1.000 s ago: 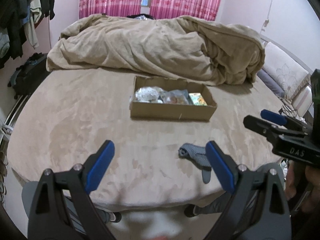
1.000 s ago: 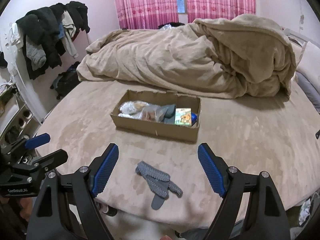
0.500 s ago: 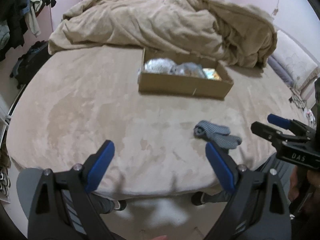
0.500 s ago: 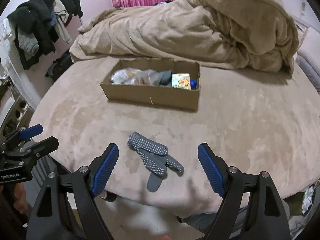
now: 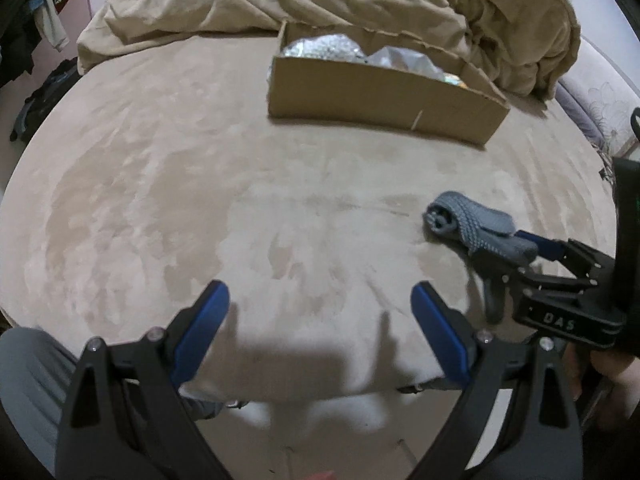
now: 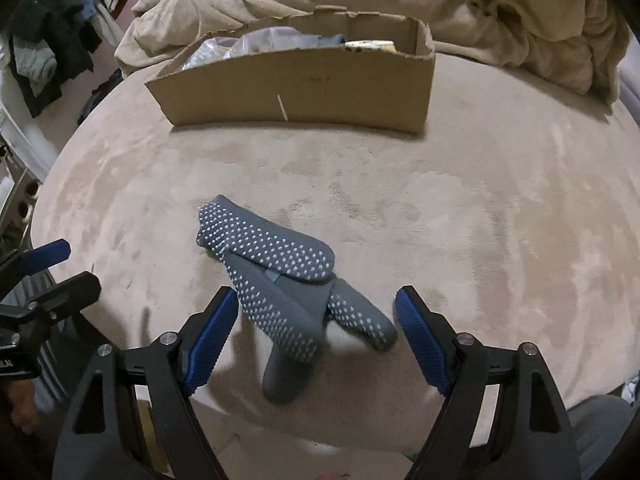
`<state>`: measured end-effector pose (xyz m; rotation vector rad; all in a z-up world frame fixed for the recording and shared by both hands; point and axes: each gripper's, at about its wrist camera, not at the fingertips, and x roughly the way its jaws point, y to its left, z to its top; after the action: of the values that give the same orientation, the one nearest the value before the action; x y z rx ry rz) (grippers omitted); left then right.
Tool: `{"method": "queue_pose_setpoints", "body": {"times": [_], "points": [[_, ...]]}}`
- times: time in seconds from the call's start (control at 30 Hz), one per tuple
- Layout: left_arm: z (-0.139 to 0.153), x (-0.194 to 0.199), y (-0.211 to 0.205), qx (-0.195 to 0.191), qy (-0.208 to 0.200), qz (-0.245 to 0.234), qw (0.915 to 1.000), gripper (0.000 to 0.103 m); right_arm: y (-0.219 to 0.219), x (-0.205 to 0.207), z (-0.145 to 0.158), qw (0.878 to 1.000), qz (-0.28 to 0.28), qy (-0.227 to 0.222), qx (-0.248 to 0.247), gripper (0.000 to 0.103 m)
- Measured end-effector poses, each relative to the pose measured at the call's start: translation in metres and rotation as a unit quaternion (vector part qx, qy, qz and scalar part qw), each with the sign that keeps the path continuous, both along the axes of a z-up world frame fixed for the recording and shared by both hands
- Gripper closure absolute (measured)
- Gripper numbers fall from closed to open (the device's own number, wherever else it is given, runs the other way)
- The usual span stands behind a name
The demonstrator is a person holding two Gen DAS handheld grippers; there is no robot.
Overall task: Organize objects
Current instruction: 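Grasp the grey dotted gloves on the bed with the right gripper, then carry the dotted gloves into the box and open the right gripper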
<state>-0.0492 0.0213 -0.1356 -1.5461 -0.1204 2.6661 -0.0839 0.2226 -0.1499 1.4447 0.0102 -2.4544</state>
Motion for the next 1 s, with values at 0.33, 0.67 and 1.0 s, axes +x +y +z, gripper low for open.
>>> {"method": "queue_pose_setpoints", "body": {"times": [0.33,0.67,1.0], "points": [[-0.004,-0.007,0.004,-0.001,-0.004,-0.004,1.0000,0.010,-0.005,-0.002,-0.006,1.000,0.021,0.009,0.015,0.074],[0.052,-0.024,-0.003,0.018,0.047,0.001,0.9987,0.010,0.022,-0.022,0.065,0.997,-0.012,0.074,-0.006,0.078],[0.095,-0.080,-0.008,0.002,0.112,0.010,0.9936,0.010,0.033,-0.086,0.109,0.990,-0.038,0.132,-0.009,0.078]]}}
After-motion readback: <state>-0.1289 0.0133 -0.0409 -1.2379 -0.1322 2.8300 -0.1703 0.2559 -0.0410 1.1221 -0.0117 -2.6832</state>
